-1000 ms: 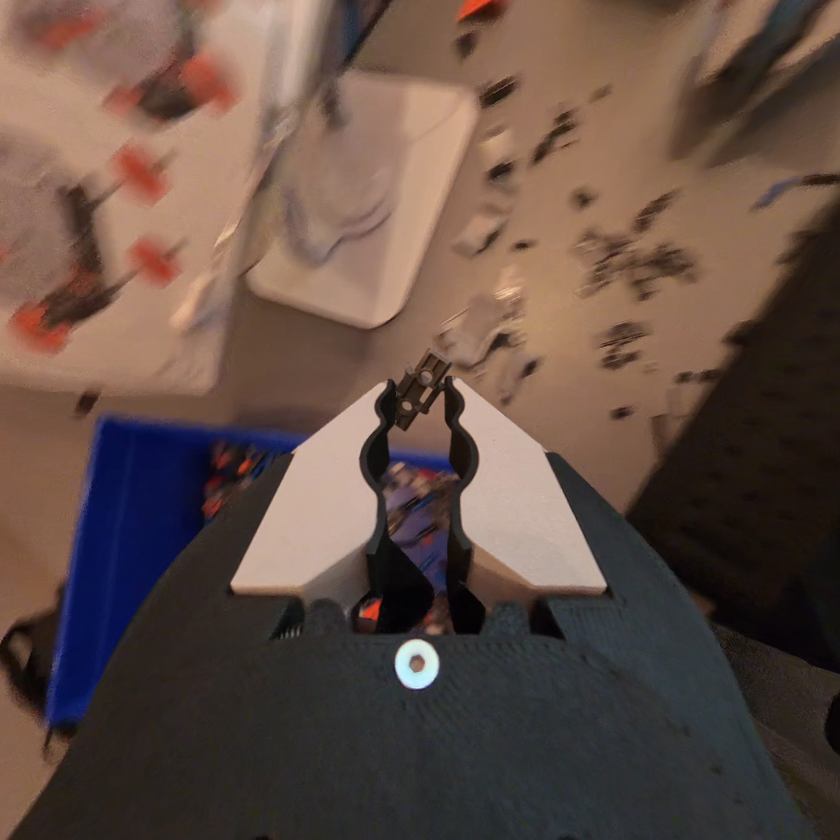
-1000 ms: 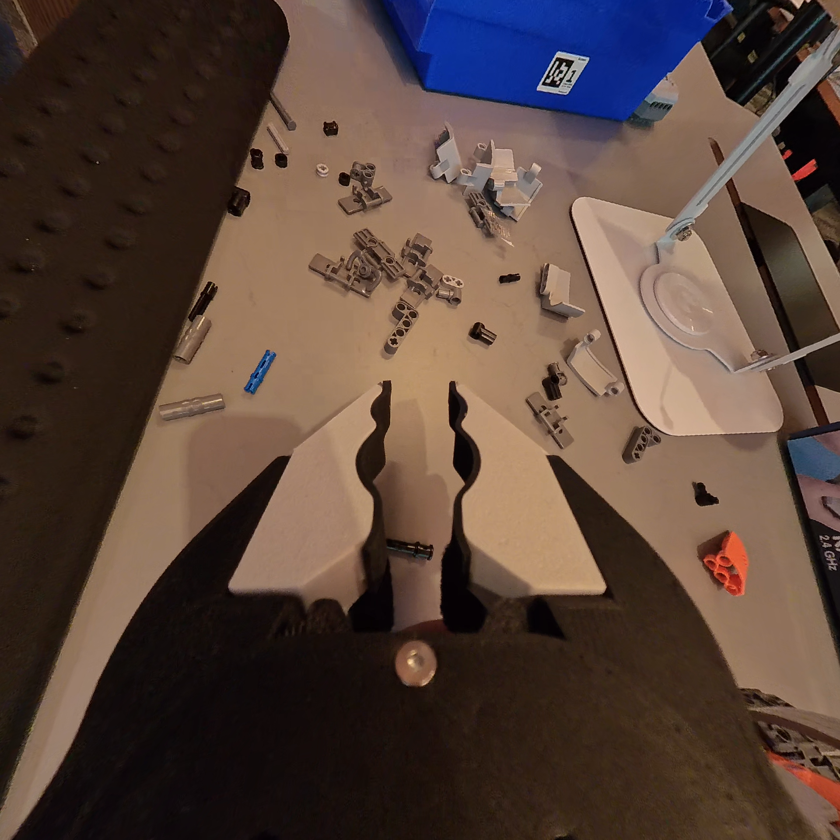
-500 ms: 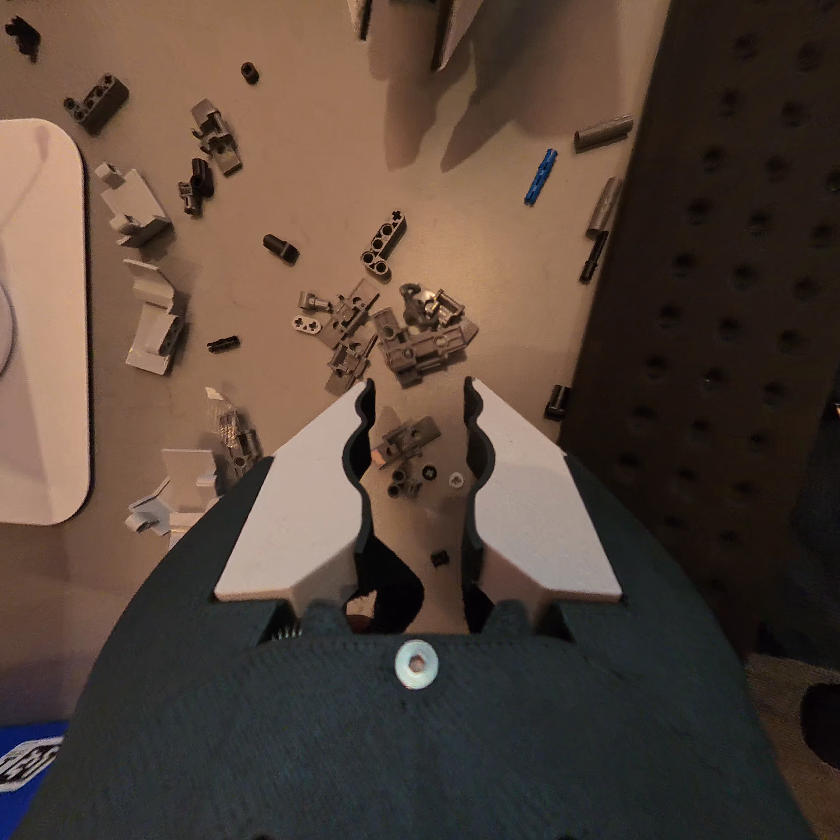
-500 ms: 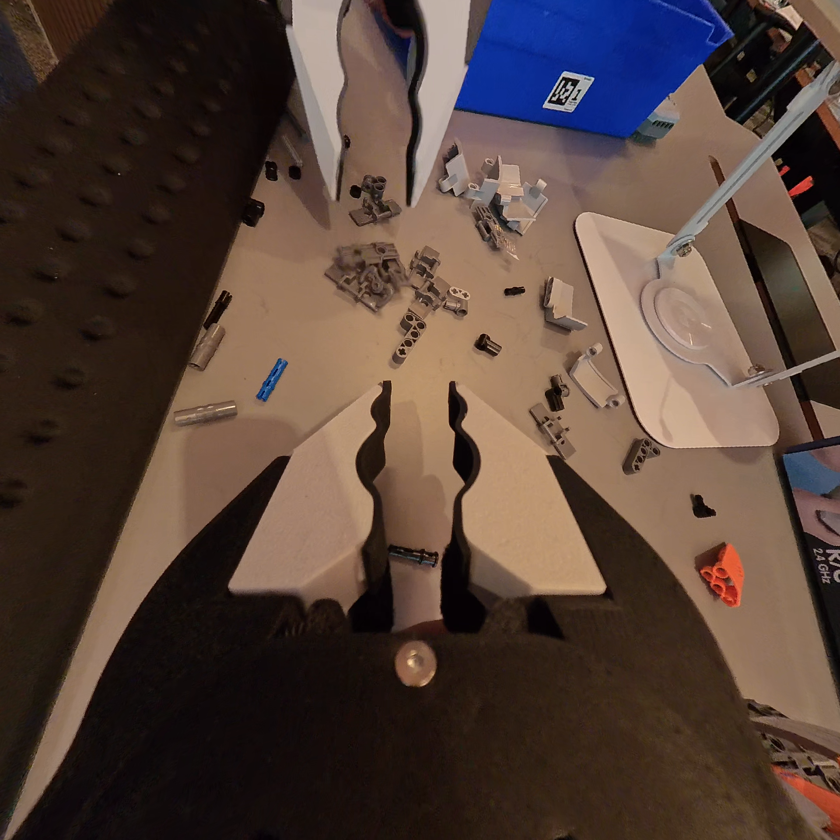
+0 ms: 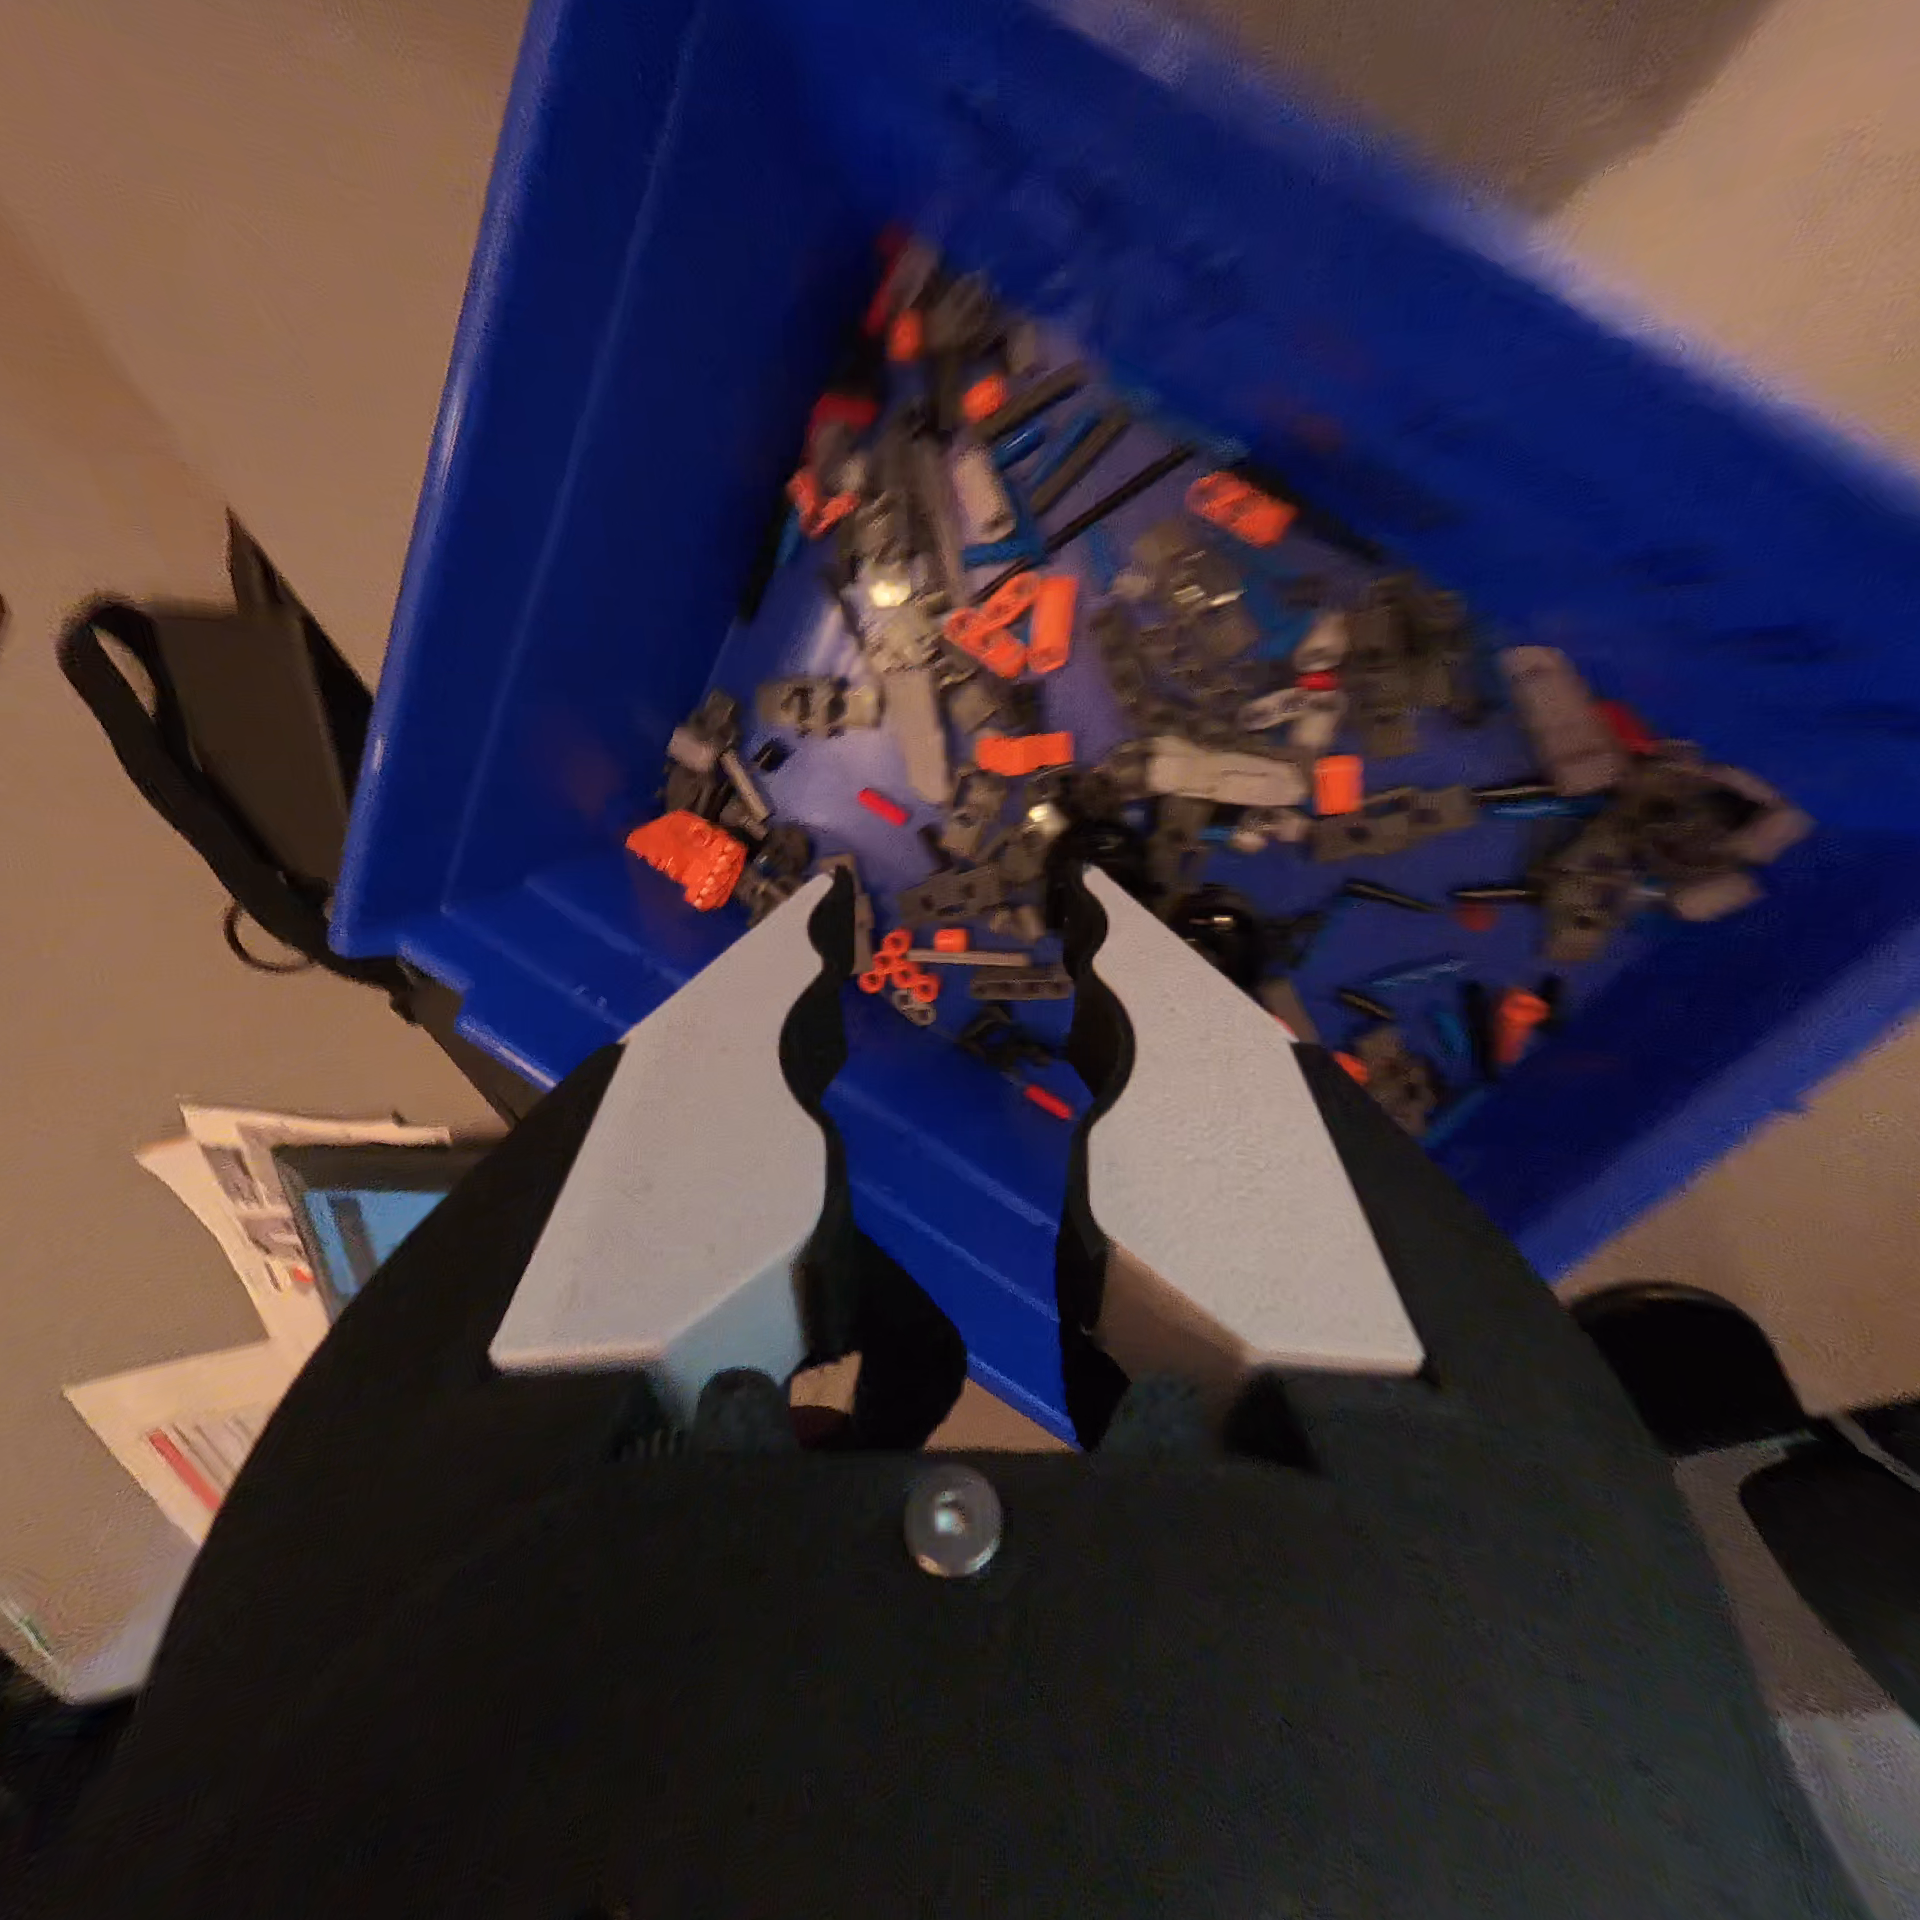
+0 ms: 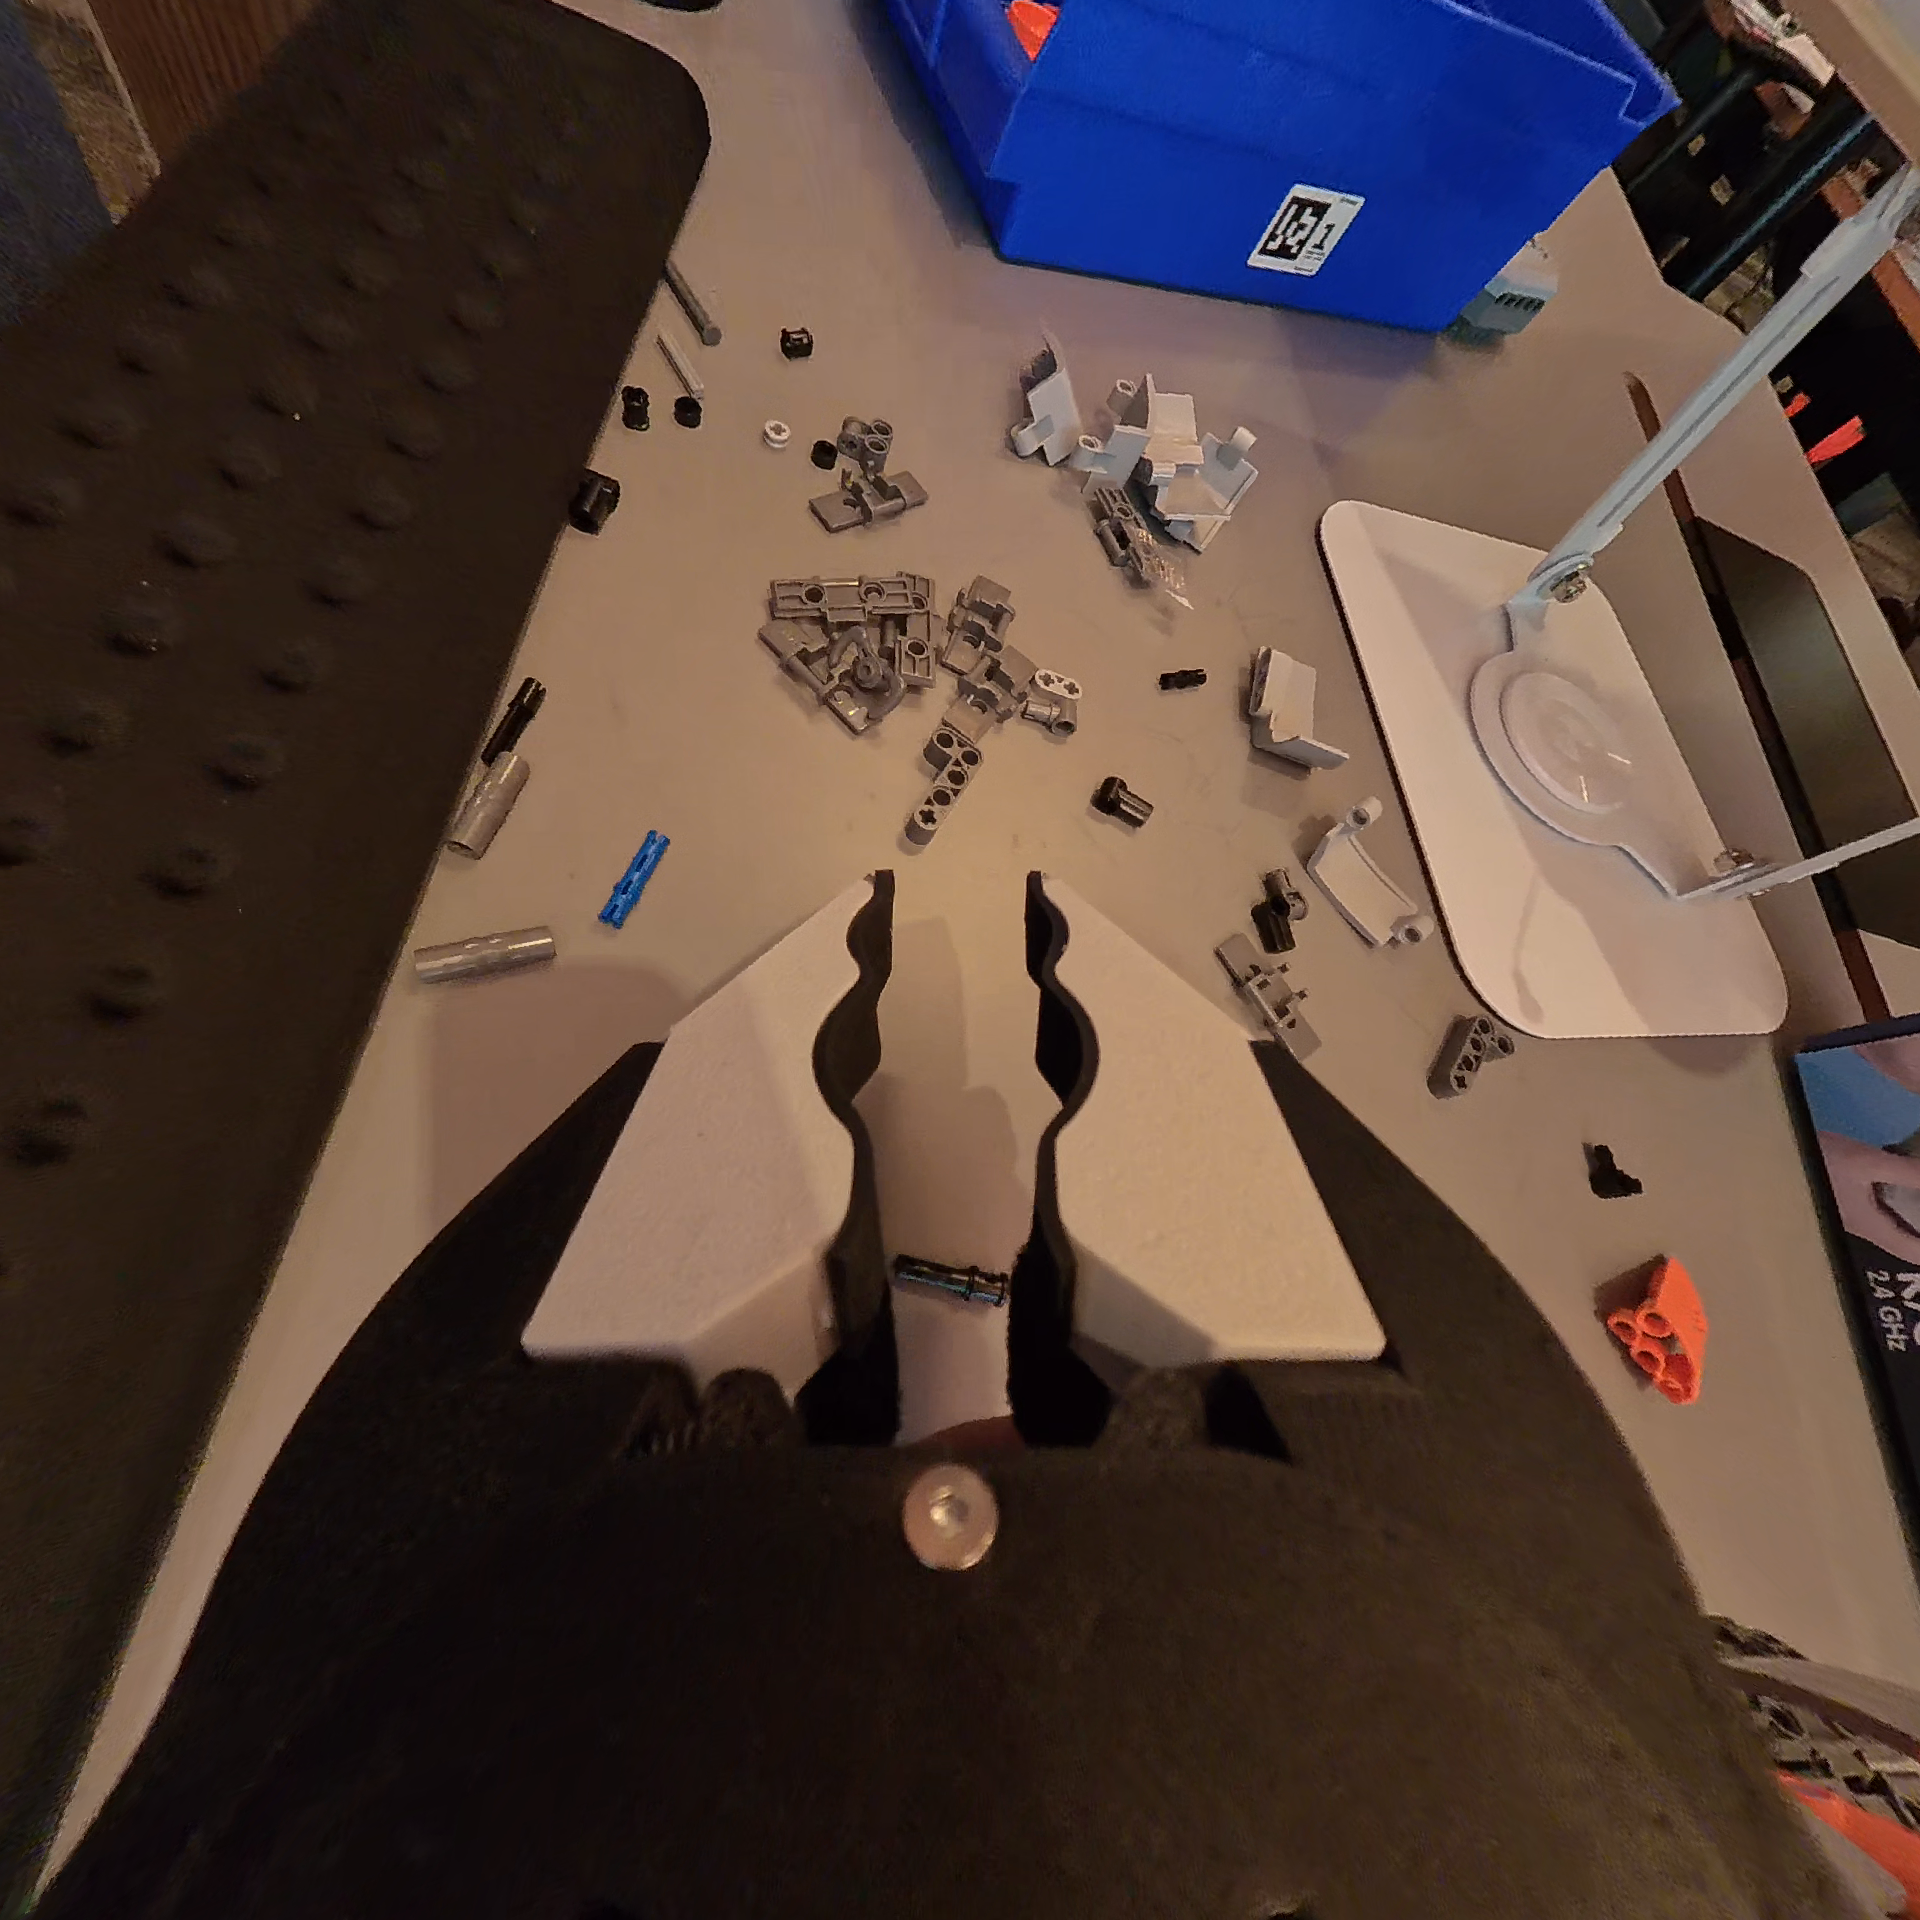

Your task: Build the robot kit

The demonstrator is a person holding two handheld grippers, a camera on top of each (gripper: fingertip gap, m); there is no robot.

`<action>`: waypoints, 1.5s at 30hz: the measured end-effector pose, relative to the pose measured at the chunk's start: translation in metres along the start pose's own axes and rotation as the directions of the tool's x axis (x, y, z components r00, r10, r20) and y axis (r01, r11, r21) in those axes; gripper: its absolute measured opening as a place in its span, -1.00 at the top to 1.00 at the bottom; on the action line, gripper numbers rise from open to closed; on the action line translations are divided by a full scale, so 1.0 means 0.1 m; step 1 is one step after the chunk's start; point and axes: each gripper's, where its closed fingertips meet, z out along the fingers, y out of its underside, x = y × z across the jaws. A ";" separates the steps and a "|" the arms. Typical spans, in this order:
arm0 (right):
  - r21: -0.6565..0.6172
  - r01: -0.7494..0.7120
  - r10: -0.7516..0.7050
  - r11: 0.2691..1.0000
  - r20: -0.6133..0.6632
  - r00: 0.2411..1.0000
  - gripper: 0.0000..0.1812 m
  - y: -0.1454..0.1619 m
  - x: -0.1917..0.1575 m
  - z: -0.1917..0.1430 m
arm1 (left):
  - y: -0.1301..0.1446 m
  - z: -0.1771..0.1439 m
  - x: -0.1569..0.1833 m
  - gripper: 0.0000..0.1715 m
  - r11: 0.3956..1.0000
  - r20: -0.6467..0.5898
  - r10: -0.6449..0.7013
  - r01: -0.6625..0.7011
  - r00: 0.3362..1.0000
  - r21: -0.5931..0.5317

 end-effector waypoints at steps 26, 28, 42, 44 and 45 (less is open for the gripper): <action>0.021 -0.007 0.006 1.000 0.024 1.000 0.75 -0.02 -0.04 -0.01 | 0.55 0.94 -0.54 0.99 0.905 0.030 0.032 -0.016 0.999 -0.425; 0.022 -0.006 0.005 1.000 0.022 1.000 0.75 -0.03 -0.04 -0.02 | 0.53 0.95 -0.50 1.00 0.914 0.014 0.035 -0.026 0.999 -0.406; 0.016 -0.012 0.012 1.000 0.030 0.999 0.75 0.00 -0.04 -0.01 | 0.46 0.56 -0.26 0.44 0.949 -0.044 -0.075 0.058 0.996 -0.309; 0.016 -0.009 0.009 1.000 0.032 0.999 0.75 -0.01 -0.05 -0.01 | 0.61 0.63 -0.26 0.40 0.920 -0.027 -0.066 0.050 0.997 -0.388; 0.018 -0.008 0.007 1.000 0.031 0.999 0.75 -0.02 -0.05 -0.01 | 0.64 0.67 -0.22 0.41 0.911 -0.041 -0.060 0.038 0.997 -0.412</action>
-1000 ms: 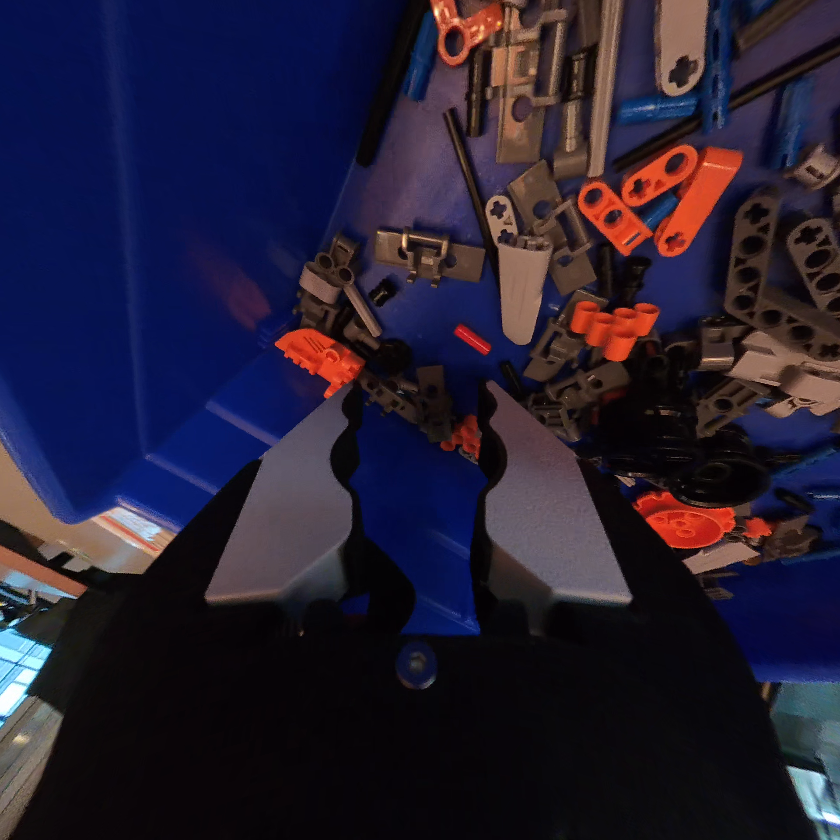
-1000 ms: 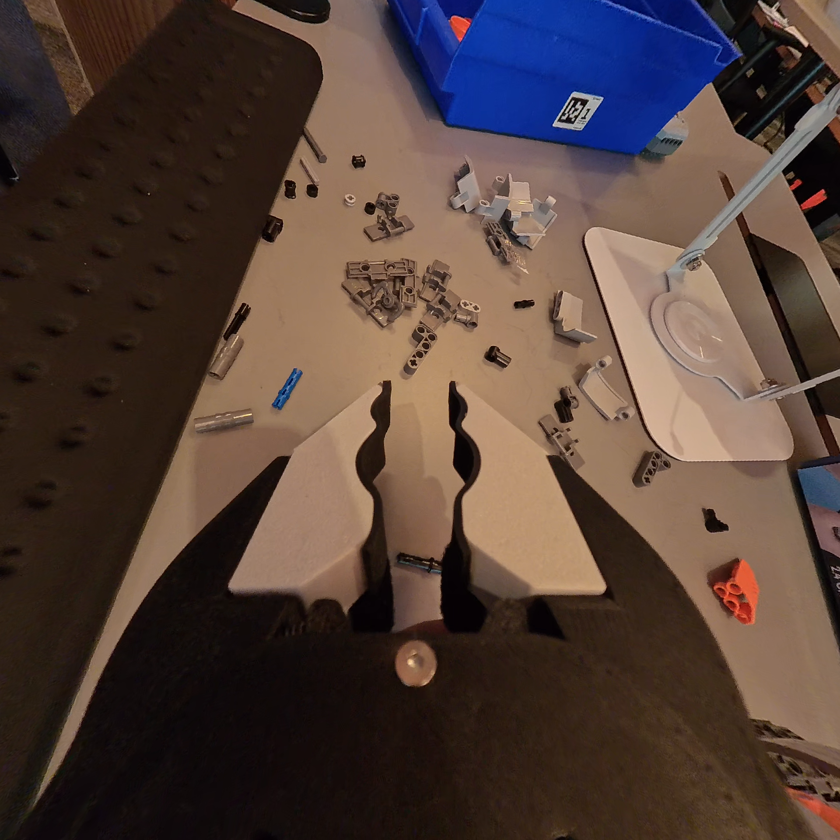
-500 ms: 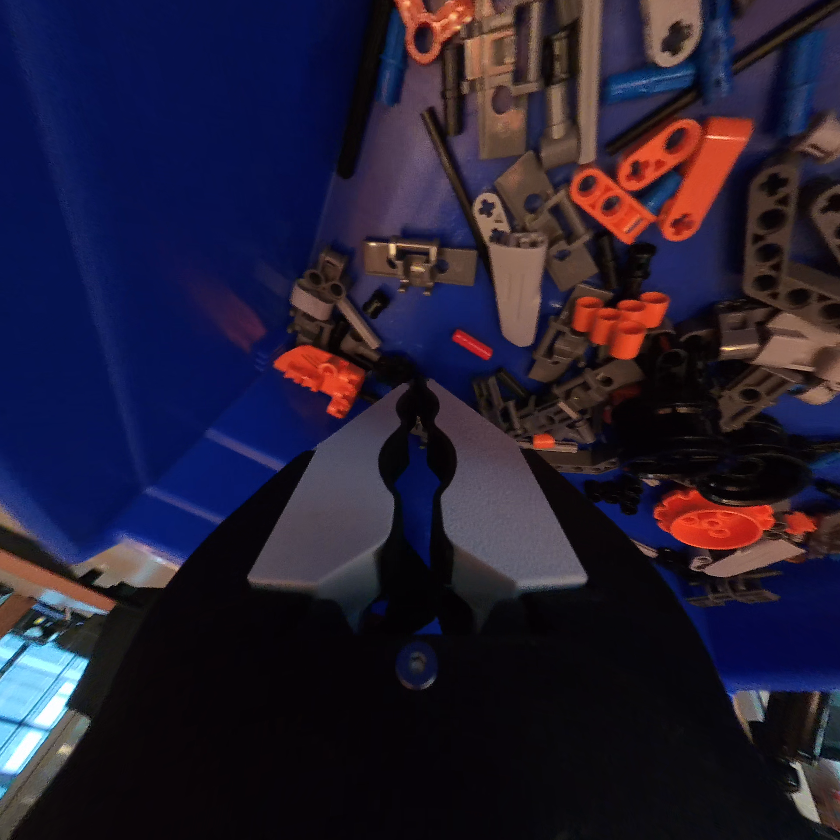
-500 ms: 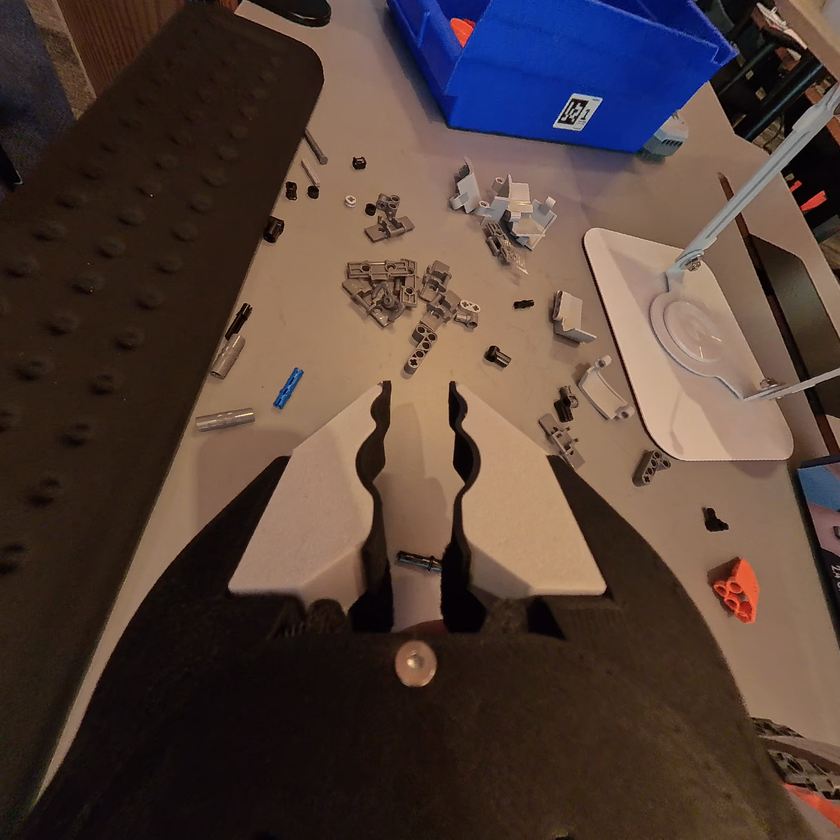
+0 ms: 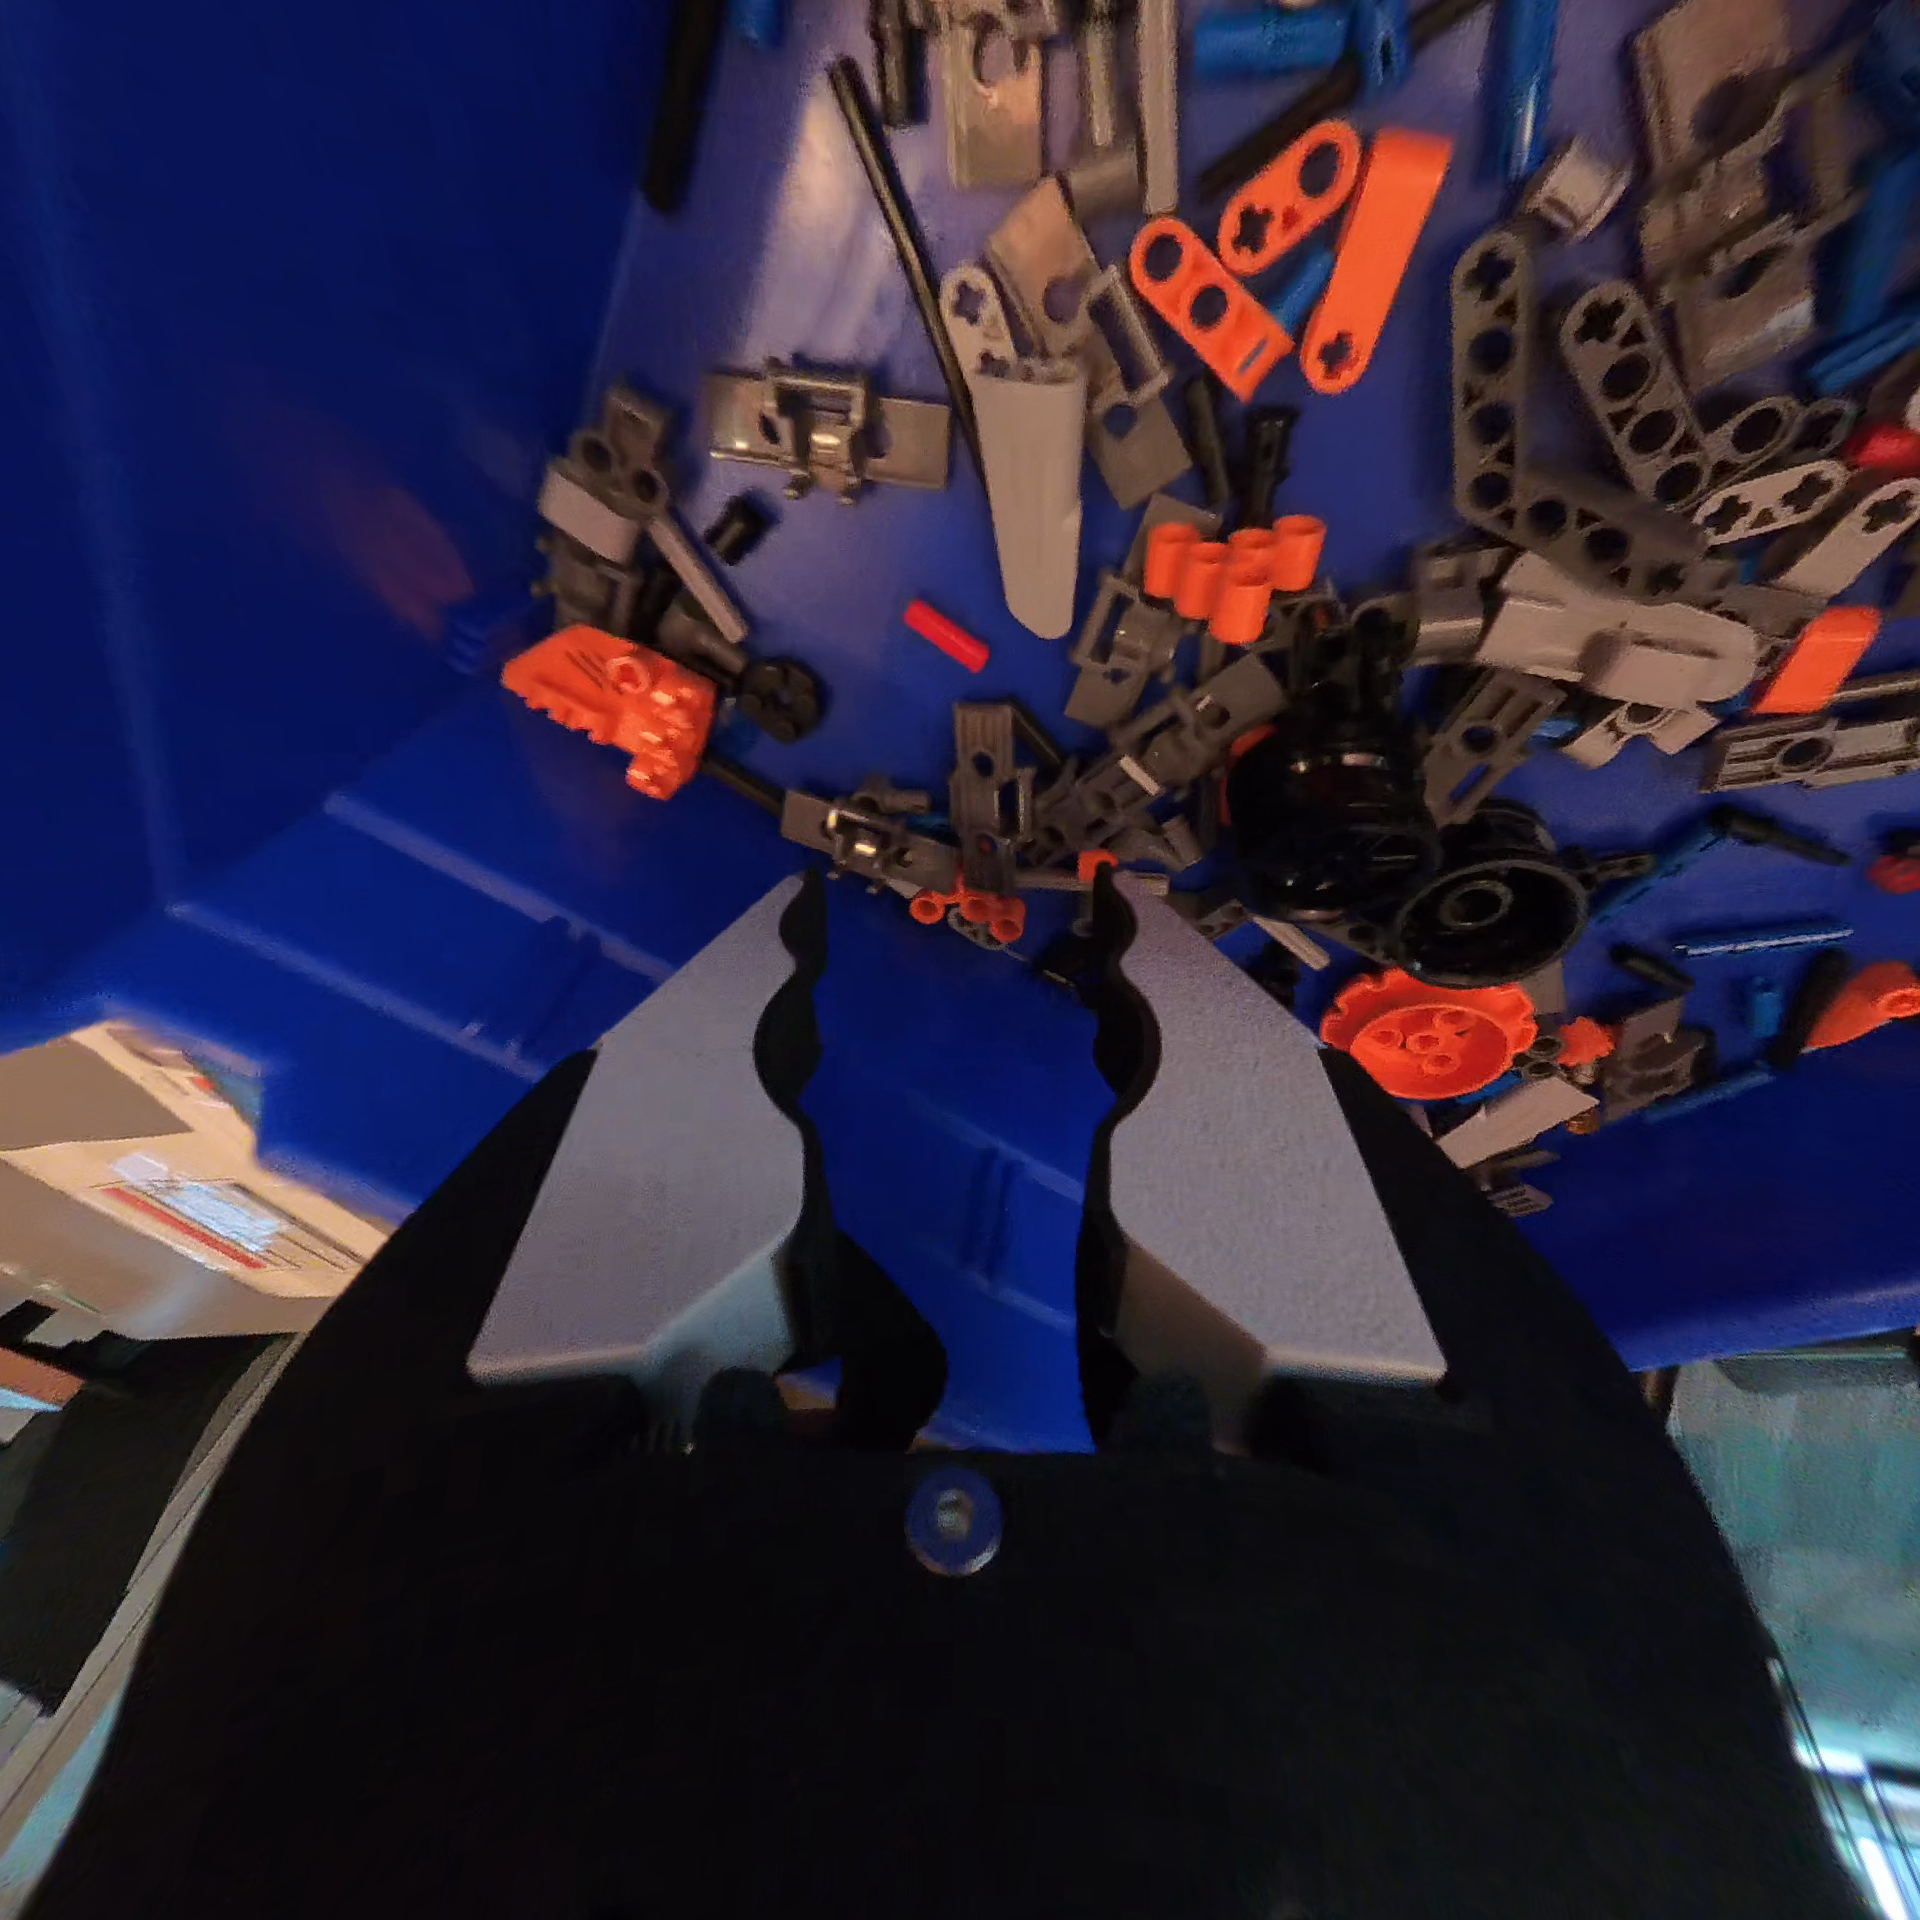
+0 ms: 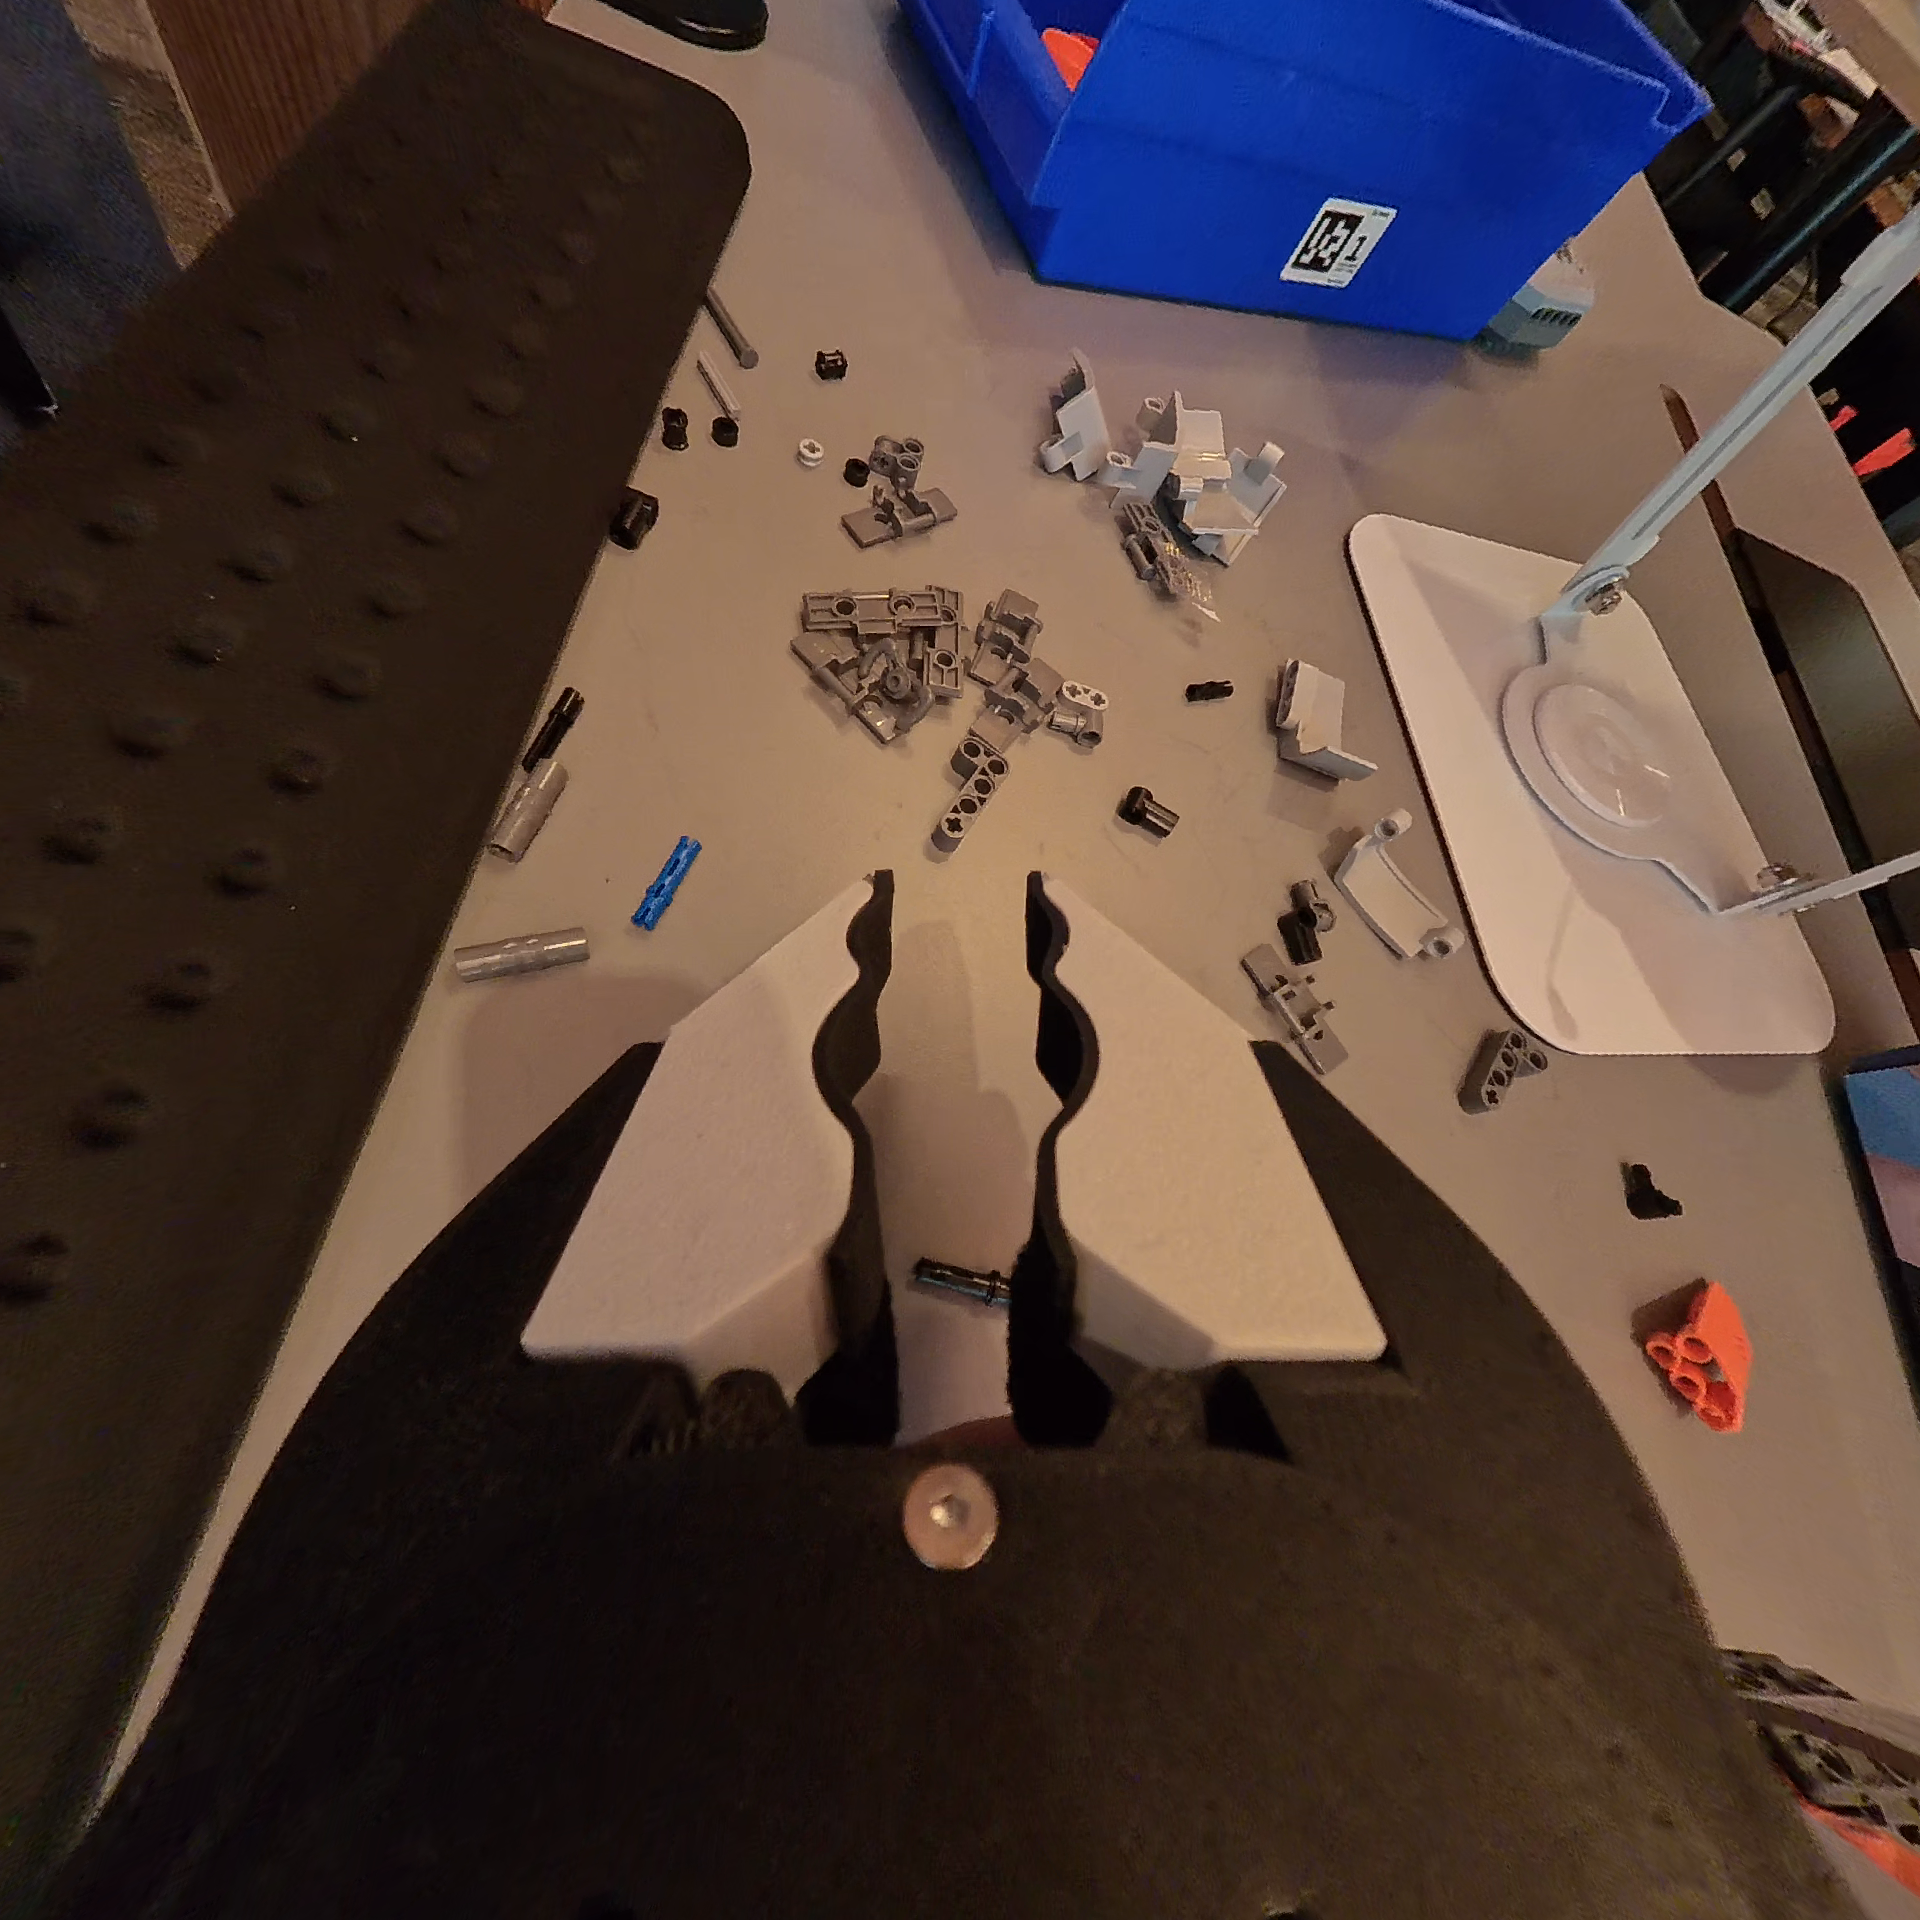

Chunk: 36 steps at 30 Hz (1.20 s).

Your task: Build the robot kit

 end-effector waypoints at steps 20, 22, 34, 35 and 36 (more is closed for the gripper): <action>0.017 0.004 -0.004 1.000 -0.005 1.000 0.75 -0.03 0.00 -0.05 | -0.32 0.02 0.09 0.91 0.993 -0.046 0.027 -0.022 0.999 0.113; 0.015 0.003 -0.003 1.000 -0.005 1.000 0.75 -0.03 0.00 -0.05 | -0.33 -0.01 0.04 1.00 0.992 -0.003 0.038 -0.037 0.999 0.122; 0.008 -0.004 0.004 1.000 0.005 1.000 0.75 0.00 -0.01 -0.04 | -0.10 0.09 -0.01 0.62 1.000 0.010 -0.009 0.009 1.000 0.017; 0.007 -0.003 0.003 1.000 0.005 1.000 0.75 0.00 -0.01 -0.04 | -0.11 0.13 0.05 0.69 1.000 -0.027 -0.002 0.002 1.000 0.013; 0.006 -0.002 0.002 1.000 0.004 1.000 0.75 0.00 -0.01 -0.04 | -0.12 0.16 0.07 0.65 1.000 -0.038 0.007 -0.007 0.999 0.005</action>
